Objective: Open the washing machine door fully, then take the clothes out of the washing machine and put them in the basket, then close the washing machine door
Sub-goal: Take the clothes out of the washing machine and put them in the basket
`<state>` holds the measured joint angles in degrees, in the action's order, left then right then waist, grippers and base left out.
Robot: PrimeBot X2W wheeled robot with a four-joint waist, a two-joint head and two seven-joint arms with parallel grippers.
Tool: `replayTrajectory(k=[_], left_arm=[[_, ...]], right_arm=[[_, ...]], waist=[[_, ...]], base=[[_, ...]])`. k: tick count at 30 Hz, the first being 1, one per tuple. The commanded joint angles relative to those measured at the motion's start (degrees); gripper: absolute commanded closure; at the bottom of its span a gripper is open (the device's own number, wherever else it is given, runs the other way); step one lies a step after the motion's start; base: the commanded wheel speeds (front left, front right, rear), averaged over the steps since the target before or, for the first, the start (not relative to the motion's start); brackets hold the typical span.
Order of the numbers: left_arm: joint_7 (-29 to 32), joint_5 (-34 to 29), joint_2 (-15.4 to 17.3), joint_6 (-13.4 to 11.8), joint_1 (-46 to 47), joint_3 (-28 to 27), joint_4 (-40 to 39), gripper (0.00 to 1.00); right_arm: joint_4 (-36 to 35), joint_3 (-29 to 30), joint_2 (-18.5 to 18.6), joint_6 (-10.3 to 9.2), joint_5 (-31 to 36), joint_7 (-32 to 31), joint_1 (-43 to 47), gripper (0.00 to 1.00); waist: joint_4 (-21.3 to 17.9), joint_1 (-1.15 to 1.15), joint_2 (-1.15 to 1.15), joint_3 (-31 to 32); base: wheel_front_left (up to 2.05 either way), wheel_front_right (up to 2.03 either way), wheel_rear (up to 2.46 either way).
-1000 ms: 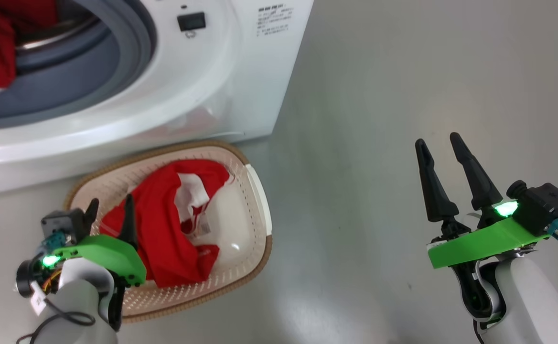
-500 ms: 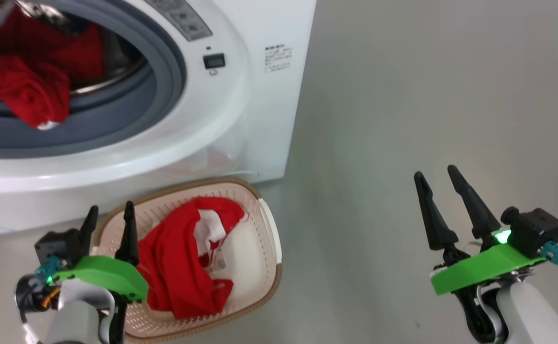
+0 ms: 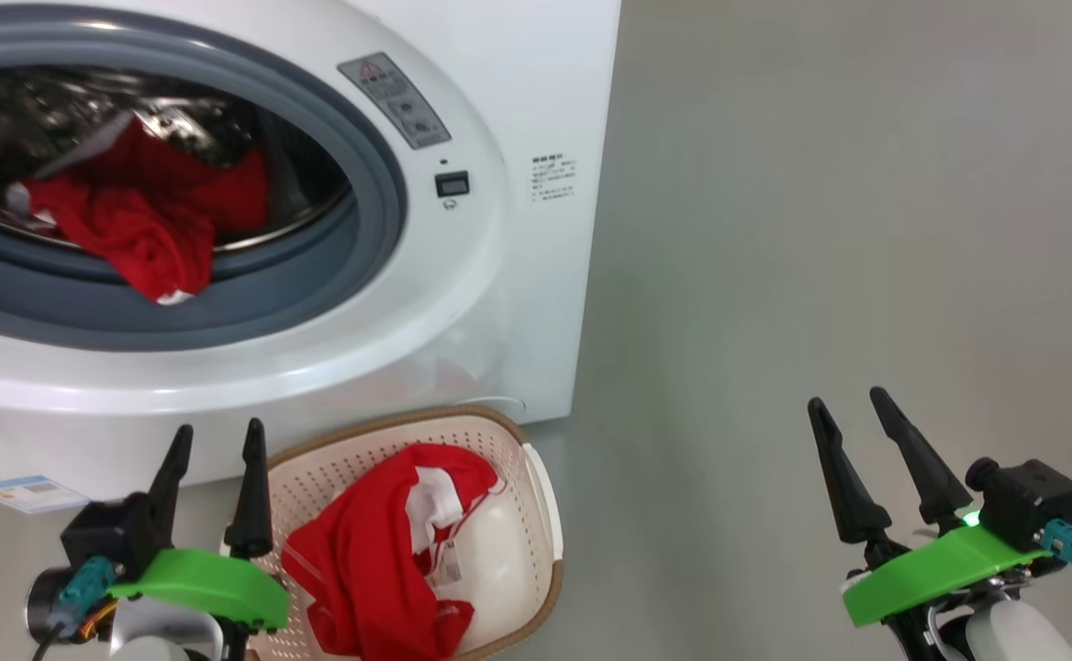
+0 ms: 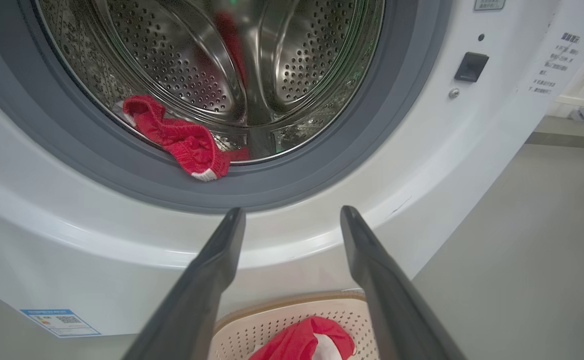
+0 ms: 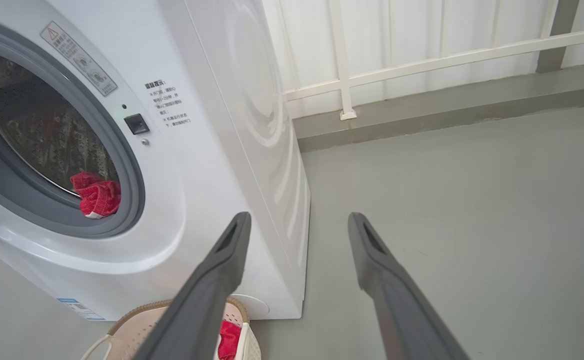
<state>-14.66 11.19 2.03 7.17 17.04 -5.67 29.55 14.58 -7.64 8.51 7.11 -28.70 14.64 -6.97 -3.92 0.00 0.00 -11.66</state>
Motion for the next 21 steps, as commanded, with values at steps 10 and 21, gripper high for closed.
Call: replayTrajectory(k=[10,21], left_arm=[[-0.34,0.13,0.9,0.31,-6.89,-2.03,-10.28,0.0],[-0.34,0.47,0.86,0.32,-14.25,-3.64,-17.16,0.0]], right_arm=[[-1.68,0.65,1.0,0.37,-0.3,0.36,4.1,0.0],[-2.3,2.45,0.99,0.37,-0.23,0.36,7.43,0.0]], waist=[[1.95,0.0,0.0,5.54],[2.21,0.0,0.0,7.0]], base=[[0.0,0.0,0.0],[0.0,0.0,0.0]])
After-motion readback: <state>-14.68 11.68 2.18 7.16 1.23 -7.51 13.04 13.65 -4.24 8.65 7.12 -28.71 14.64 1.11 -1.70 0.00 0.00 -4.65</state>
